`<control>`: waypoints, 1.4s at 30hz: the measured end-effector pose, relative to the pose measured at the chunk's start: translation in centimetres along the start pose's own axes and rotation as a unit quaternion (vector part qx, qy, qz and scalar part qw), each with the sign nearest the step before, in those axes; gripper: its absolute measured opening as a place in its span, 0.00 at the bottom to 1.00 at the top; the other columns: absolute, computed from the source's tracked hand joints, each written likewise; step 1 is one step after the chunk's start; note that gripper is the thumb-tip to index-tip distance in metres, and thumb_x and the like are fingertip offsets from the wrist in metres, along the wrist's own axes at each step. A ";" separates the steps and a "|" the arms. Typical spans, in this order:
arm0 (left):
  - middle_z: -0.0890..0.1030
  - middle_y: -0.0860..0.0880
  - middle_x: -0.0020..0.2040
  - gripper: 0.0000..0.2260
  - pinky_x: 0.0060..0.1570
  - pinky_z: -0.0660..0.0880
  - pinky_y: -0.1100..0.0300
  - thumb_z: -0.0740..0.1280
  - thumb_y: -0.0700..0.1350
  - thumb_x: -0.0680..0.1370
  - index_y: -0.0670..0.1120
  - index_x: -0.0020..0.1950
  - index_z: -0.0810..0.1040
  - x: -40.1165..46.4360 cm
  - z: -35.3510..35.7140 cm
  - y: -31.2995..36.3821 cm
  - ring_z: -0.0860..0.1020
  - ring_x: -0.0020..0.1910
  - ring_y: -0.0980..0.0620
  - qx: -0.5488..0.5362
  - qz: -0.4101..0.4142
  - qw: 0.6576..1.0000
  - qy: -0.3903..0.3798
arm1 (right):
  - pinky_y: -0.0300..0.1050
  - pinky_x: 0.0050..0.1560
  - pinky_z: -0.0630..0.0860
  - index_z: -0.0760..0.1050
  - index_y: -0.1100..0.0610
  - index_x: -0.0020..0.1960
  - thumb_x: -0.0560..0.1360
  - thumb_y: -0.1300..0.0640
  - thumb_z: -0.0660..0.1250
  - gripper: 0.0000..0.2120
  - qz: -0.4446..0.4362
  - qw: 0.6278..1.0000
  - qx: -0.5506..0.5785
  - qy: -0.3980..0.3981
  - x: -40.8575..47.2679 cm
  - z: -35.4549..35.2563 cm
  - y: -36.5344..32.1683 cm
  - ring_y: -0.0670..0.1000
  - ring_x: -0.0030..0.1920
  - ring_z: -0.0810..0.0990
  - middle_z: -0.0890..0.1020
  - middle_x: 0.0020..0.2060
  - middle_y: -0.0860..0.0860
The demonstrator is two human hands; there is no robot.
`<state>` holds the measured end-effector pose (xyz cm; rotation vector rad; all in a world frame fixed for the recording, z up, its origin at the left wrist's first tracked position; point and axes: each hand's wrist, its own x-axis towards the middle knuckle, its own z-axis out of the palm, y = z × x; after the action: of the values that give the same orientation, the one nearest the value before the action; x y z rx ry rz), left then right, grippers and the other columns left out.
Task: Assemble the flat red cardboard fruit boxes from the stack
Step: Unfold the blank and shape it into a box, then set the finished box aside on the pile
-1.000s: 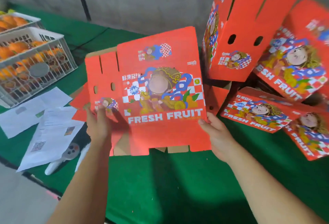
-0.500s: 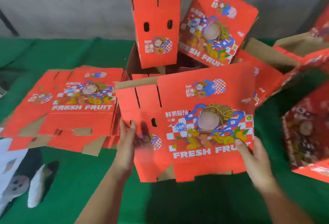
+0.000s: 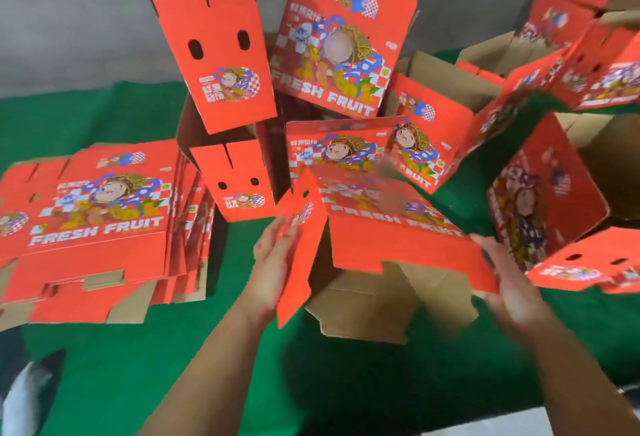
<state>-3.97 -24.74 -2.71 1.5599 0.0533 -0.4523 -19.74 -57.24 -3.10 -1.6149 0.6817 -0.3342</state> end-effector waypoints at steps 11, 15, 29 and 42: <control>0.86 0.58 0.36 0.13 0.44 0.75 0.60 0.59 0.58 0.84 0.53 0.55 0.79 -2.2 0.9 3.5 0.84 0.34 0.63 -0.201 -0.073 0.977 0.011 | 0.45 0.72 0.62 0.53 0.26 0.78 0.78 0.53 0.70 0.40 -0.070 0.980 0.019 -0.187 -1.5 4.0 -6.4 0.36 0.73 0.71 0.72 0.73 0.31; 0.77 0.51 0.72 0.30 0.76 0.63 0.48 0.65 0.65 0.76 0.56 0.76 0.72 -3.5 1.2 6.1 0.75 0.71 0.56 -0.174 0.012 0.983 0.055 | 0.34 0.64 0.71 0.55 0.28 0.79 0.79 0.57 0.73 0.42 -0.073 0.976 -0.088 -0.185 -1.1 5.0 -8.2 0.26 0.62 0.74 0.75 0.62 0.21; 0.70 0.57 0.76 0.38 0.76 0.64 0.49 0.64 0.75 0.69 0.64 0.77 0.68 -3.3 -0.1 6.8 0.70 0.74 0.58 0.003 0.113 0.984 0.139 | 0.53 0.77 0.63 0.65 0.37 0.78 0.73 0.28 0.61 0.36 -0.119 0.993 -0.011 0.002 -2.4 11.8 -11.1 0.43 0.76 0.67 0.70 0.76 0.41; 0.78 0.49 0.73 0.19 0.76 0.67 0.45 0.61 0.44 0.86 0.47 0.78 0.72 -4.1 3.5 8.4 0.74 0.74 0.51 0.006 0.252 0.967 -0.030 | 0.60 0.82 0.38 0.30 0.22 0.74 0.58 0.11 0.56 0.53 -0.125 0.980 -0.090 -0.125 -5.5 20.8 -10.9 0.44 0.81 0.31 0.36 0.83 0.46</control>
<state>-5.98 -27.54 6.69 1.5038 -0.3870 -0.0968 -9.39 -36.97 4.86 -1.8829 0.3233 -0.2503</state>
